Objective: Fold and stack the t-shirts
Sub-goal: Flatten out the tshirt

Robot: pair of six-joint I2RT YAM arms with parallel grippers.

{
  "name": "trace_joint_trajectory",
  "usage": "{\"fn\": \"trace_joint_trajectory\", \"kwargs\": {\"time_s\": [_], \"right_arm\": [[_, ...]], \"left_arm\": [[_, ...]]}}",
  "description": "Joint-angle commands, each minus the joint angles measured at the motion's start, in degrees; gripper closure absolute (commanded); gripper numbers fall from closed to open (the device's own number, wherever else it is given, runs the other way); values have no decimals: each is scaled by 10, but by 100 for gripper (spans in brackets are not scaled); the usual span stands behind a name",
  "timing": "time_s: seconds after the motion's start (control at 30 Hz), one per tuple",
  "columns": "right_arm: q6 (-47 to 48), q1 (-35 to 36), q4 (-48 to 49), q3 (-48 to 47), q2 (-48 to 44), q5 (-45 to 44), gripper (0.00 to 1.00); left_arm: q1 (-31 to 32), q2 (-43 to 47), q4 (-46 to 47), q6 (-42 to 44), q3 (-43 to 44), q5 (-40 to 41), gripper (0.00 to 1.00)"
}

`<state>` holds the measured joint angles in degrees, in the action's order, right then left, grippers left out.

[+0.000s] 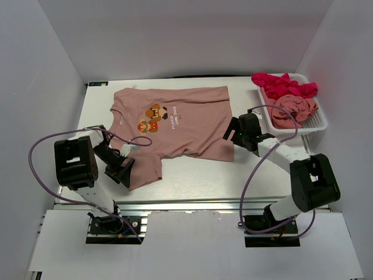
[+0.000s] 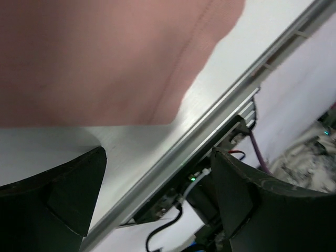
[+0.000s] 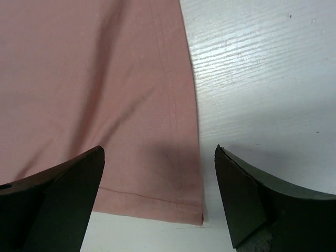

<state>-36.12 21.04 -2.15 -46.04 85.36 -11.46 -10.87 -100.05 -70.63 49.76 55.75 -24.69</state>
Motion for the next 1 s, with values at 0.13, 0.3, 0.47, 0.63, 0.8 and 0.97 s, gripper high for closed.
{"fn": "trace_joint_trajectory", "kwargs": {"time_s": [0.13,0.3,0.47,0.63,0.8,0.97], "right_arm": [[-5,2,-17,-30,-34,-28,11],[3,4,-7,-33,-53,-27,11],[18,3,1,-34,-61,-24,12],[33,9,9,-34,-63,-26,12],[39,12,12,-30,-54,-28,12],[41,12,12,-20,-52,-34,13]], "left_arm": [[23,-37,126,-47,-40,38,9],[34,-18,187,-94,-59,76,13],[35,3,268,-158,-65,111,22],[35,58,330,-210,-69,96,25],[36,101,378,-244,-85,56,25],[50,121,408,-262,-100,52,26]]}}
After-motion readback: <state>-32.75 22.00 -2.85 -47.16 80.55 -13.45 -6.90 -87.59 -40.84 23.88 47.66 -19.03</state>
